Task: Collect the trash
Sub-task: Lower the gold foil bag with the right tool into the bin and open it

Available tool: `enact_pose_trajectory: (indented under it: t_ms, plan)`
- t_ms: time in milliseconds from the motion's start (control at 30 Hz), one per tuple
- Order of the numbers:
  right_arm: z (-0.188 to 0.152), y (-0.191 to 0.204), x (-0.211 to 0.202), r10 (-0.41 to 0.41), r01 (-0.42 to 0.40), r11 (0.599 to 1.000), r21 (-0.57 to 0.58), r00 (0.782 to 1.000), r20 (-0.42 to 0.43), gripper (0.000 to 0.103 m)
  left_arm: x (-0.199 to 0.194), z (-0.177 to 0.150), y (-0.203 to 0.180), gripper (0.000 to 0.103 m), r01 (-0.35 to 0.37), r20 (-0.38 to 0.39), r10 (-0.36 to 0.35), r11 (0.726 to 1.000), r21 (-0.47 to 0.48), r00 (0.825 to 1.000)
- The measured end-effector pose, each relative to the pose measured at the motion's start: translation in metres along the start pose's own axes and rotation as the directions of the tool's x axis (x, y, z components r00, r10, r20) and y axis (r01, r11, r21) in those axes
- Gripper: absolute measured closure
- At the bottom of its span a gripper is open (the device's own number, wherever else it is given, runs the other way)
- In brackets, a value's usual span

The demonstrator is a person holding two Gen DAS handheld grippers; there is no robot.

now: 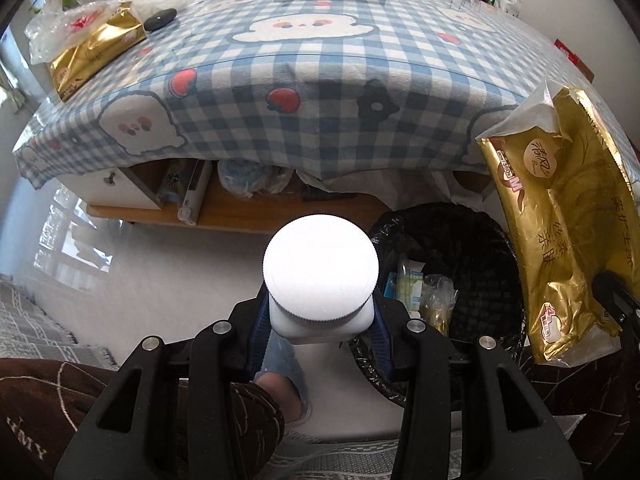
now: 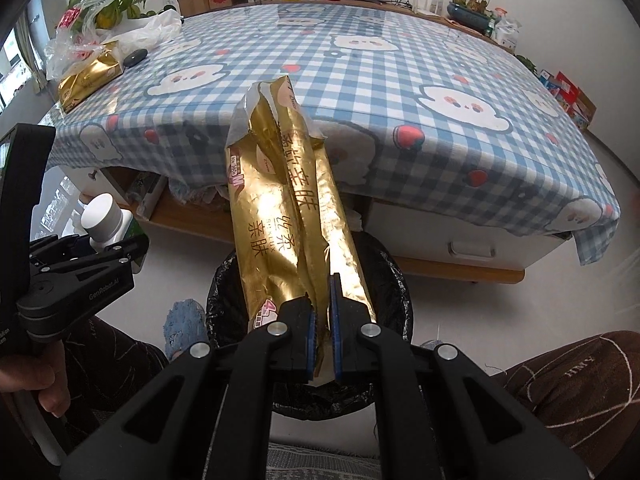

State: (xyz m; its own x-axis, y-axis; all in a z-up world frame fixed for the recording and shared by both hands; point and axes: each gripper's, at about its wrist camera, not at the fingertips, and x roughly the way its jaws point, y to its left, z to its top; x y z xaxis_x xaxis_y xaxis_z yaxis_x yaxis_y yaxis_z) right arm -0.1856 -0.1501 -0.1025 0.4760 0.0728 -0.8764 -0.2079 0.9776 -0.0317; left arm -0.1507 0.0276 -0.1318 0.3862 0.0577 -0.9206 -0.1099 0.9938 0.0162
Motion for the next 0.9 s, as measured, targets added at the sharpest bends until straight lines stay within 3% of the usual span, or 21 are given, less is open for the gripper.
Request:
enact_pose_trajectory:
  t_ms: [567,900]
  plan:
    - [-0.012,-0.014,0.062,-0.058,0.062,0.998,0.031,0.992,-0.115,0.098,0.039,-0.005,-0.009,0.061,0.009,-0.055,-0.006,0.999,0.047,0.998]
    - [-0.016,-0.006,0.094,-0.05,0.054,0.998,0.02,0.984,-0.168,0.098,0.059,-0.005,-0.015,0.061,0.015,-0.084,-0.011,0.999,0.047,0.996]
